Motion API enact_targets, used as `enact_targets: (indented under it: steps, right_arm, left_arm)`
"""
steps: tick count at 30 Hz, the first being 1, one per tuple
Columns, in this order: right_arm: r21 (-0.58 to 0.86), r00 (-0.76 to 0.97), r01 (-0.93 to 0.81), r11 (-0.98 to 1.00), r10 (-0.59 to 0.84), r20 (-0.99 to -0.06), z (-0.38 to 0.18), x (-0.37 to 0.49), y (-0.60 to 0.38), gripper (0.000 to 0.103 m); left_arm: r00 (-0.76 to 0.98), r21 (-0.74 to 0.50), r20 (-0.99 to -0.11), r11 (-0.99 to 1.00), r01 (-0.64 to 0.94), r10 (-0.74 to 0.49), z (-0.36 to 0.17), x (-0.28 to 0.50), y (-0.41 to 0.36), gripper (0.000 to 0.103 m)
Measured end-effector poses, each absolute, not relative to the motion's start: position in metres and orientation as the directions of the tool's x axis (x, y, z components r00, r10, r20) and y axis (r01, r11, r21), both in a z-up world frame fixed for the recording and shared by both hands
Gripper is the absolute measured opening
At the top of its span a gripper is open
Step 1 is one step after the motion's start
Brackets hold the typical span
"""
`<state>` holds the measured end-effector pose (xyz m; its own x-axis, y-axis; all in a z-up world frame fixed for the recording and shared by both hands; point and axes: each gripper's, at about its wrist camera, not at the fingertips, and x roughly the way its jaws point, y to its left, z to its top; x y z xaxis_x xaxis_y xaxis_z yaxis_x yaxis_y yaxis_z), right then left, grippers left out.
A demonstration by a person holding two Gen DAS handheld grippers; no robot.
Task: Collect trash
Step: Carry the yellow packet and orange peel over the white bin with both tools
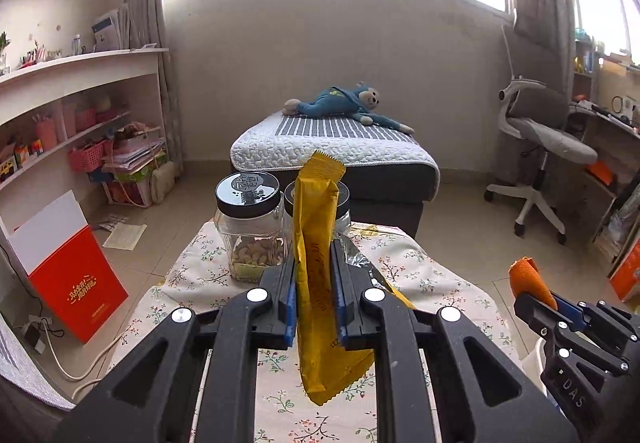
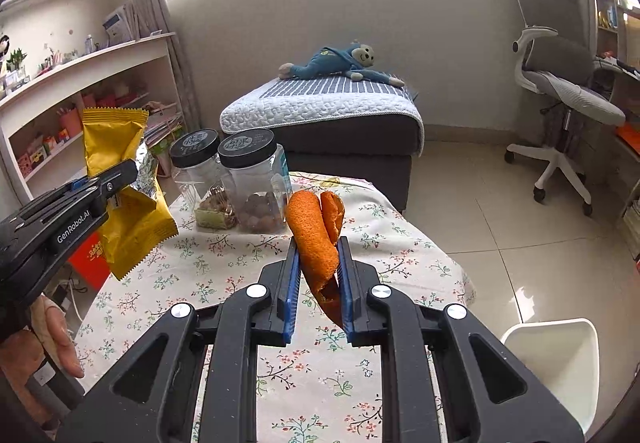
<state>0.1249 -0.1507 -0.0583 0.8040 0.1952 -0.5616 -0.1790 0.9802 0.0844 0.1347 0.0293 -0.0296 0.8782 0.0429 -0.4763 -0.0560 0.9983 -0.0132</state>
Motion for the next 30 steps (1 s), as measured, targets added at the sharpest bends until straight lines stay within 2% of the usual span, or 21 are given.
enact_targets:
  steps: [20,30]
  right_arm:
    - [0.077,0.837,-0.052,0.996,0.086,-0.541,-0.048,0.102,-0.223,0.017]
    - [0.055,0.833,0.052,0.997,-0.013,-0.553,-0.051,0.086,-0.278,0.017]
  left_arm:
    - [0.892,-0.004,-0.444,0.995,0.096,-0.088,-0.023,0.12,-0.05,0.017]
    - [0.886,-0.001,-0.433,0.983,0.184,-0.166,-0.022,0.112,-0.097,0.017]
